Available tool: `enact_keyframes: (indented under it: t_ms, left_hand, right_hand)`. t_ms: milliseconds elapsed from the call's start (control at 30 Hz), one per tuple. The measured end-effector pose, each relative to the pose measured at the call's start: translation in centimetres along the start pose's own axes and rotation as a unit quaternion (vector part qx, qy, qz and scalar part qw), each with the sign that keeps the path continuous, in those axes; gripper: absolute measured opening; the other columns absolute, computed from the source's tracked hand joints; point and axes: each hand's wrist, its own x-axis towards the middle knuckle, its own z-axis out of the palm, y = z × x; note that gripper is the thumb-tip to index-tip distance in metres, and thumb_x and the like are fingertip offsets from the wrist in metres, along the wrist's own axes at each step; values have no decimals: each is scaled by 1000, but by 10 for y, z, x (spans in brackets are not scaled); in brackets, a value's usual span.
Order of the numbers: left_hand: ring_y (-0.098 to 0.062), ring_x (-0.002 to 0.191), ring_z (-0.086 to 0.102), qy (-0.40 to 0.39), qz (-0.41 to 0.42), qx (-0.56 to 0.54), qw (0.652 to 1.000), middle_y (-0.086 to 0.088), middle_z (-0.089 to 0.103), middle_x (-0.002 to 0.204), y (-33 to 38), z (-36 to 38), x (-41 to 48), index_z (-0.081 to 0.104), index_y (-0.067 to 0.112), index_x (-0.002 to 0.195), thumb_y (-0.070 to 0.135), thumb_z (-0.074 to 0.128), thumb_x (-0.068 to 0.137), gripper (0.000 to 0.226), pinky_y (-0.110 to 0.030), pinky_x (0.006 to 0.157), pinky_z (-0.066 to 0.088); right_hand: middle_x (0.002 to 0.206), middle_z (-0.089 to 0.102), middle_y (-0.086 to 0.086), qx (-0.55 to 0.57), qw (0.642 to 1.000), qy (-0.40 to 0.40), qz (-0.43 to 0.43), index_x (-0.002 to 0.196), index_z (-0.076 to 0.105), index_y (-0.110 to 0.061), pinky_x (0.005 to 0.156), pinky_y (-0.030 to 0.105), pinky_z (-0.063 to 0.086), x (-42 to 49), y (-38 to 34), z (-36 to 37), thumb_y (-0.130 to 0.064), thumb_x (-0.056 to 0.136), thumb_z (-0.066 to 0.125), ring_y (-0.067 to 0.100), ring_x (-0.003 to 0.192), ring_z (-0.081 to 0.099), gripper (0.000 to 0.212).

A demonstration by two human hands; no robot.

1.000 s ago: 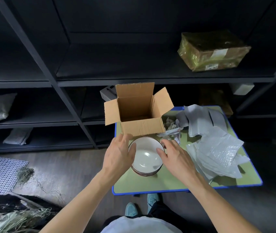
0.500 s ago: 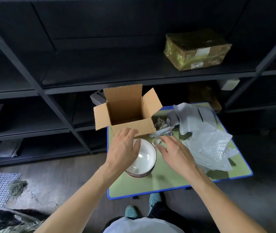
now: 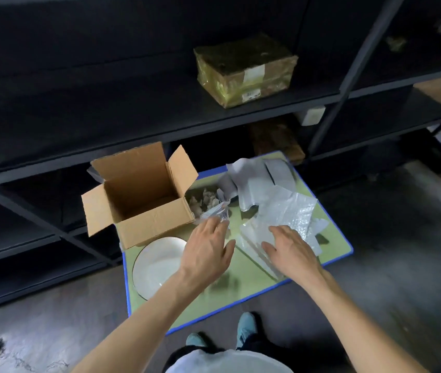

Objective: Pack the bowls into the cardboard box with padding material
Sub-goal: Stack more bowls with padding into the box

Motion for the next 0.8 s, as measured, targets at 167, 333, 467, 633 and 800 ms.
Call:
enact_keyframes:
  t_ms: [167,333,467,633,800]
  left_hand:
    - [-25,122,48,-54,1,1,999,-4,51,135,32,28,27,48,12,139,40,48,99,49,-35,102,40]
    - [-24,124,45,-104,-12,19,994,-7,50,136,52,58,61,43,12,142,41,44,101,51,-34,104,39]
    - [-25,124,46,-127,-39,36,990,-9,48,139,60,76,85,38,12,144,44,42,102,53,-38,105,42]
    - [-27,137,36,-140,-41,48,988,-10,34,153,65,90,99,27,12,150,44,44,101,61,-41,110,40]
    - [-28,144,28,-147,-46,46,987,-11,21,161,68,95,108,18,14,154,44,43,101,65,-41,113,36]
  right_hand:
    - [141,48,9,9,998,-16,66,143,43,-10,100,40,42,5,51,-10,-38,103,48,28,132,42,49]
    - [133,54,14,40,992,-26,116,136,48,-9,96,40,43,19,97,-16,-37,100,51,34,125,49,45]
    - [125,57,13,70,986,-30,150,124,51,-8,89,38,45,40,122,-19,-39,96,58,32,114,55,42]
    - [142,45,16,123,978,-17,166,140,40,-3,96,37,44,74,137,-26,-38,94,61,33,125,52,61]
    - [138,47,13,183,970,-14,157,134,45,-9,96,38,44,103,138,-31,-33,92,65,30,120,54,52]
